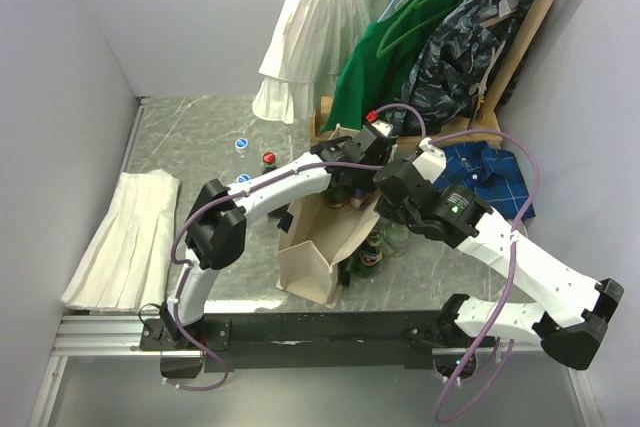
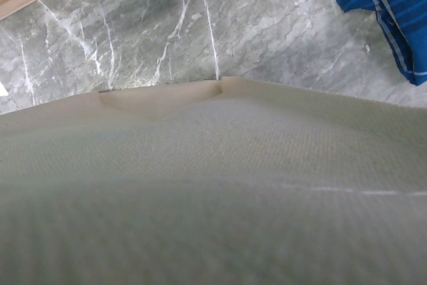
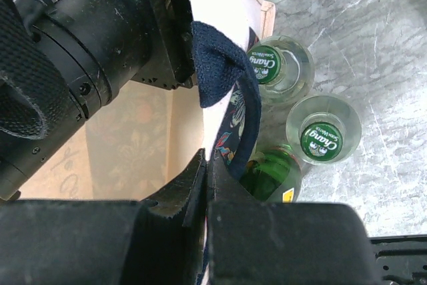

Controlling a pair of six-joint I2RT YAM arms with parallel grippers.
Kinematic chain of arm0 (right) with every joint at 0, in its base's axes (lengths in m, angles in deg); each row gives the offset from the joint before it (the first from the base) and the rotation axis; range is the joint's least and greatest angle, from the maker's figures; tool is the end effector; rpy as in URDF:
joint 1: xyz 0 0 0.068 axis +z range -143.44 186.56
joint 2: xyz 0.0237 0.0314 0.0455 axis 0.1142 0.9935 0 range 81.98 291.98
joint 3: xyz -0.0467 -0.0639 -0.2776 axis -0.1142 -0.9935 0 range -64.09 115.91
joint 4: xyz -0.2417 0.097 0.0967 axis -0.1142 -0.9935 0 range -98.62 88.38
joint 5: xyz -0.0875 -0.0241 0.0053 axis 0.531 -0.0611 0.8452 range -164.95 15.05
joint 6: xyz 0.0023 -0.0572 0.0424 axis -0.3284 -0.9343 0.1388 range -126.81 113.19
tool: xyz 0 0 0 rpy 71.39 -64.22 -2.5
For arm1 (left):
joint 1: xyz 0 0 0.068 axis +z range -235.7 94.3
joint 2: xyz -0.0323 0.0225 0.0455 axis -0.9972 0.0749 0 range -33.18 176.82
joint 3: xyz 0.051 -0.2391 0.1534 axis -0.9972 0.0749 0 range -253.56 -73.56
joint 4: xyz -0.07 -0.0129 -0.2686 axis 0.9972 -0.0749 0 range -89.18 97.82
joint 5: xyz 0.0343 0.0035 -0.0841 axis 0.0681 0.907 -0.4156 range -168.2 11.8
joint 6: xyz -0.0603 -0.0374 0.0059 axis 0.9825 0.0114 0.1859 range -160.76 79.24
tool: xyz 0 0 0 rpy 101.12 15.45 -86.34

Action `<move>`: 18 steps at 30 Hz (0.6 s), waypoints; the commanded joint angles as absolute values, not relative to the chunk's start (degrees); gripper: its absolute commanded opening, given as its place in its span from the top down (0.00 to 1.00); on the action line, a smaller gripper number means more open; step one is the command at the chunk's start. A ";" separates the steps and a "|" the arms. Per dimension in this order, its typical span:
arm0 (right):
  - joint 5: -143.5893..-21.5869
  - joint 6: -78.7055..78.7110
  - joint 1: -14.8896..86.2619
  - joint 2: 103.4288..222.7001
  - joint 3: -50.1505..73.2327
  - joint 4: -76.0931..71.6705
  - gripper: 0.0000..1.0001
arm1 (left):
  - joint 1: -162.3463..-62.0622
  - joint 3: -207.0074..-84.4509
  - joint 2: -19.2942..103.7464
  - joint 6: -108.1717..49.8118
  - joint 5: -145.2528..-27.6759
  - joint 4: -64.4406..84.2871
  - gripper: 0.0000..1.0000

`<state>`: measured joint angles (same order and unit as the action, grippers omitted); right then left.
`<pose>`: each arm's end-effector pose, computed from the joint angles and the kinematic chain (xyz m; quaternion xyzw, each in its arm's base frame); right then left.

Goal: Place the beverage into the canvas bag
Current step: Place the drink in the canvas bag.

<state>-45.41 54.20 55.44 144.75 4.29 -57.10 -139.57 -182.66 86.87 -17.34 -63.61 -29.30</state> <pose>0.1714 0.1523 0.3526 0.1829 0.8939 0.1341 0.3865 0.3166 -0.4086 0.2680 0.1994 0.9056 -0.1290 0.3513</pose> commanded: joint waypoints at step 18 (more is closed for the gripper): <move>-43.83 53.74 55.60 145.53 6.83 -57.25 0.99 | -140.46 -186.41 85.56 -19.67 -58.25 -25.93 0.55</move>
